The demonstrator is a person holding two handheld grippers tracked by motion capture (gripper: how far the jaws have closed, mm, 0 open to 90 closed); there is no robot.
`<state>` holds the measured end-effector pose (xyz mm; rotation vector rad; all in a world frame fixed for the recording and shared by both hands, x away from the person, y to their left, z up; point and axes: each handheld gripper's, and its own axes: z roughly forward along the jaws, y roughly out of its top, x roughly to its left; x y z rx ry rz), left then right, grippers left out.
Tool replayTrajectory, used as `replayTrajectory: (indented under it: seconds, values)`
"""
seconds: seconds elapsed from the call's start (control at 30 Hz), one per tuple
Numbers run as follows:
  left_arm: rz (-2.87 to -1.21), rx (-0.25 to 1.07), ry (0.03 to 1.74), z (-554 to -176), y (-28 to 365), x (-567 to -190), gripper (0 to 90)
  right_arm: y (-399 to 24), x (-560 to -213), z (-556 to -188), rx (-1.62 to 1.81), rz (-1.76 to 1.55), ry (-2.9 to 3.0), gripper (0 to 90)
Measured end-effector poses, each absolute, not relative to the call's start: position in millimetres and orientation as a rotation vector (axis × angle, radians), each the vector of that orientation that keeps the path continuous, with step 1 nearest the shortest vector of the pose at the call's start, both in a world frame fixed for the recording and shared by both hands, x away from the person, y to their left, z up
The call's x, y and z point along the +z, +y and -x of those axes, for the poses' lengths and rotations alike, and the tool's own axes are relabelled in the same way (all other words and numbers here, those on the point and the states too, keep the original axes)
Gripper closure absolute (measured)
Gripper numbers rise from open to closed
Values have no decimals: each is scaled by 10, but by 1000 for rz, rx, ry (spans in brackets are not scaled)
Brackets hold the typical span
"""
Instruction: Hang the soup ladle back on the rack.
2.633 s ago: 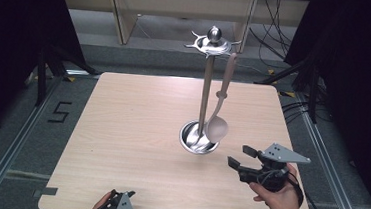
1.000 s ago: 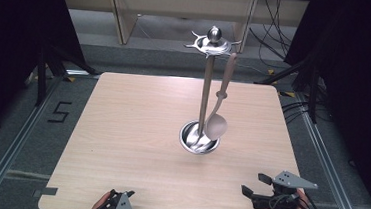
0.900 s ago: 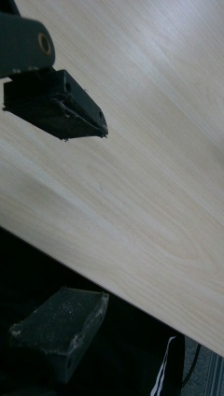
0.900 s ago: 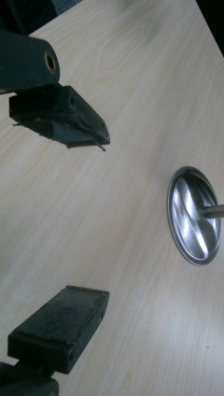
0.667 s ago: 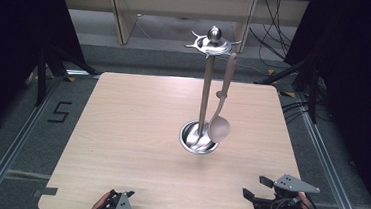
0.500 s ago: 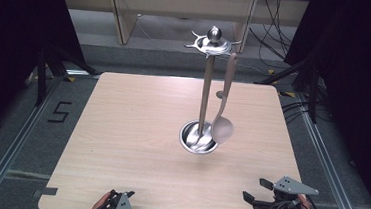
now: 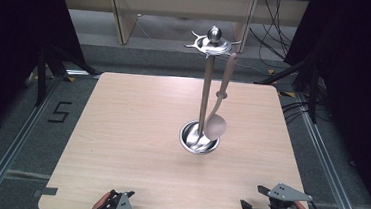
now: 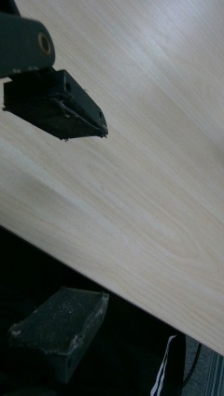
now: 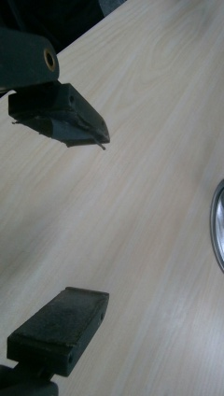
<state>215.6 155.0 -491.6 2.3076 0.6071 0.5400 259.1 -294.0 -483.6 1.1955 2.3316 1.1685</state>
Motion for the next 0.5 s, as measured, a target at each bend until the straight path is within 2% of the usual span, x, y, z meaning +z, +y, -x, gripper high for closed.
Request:
replayTrajectory:
  seconds: [0.5]
  values:
    - [-2291,553,624,-2155,1548,-4924,157,-2929,-4921,-2550,1129,-1195,2367,206]
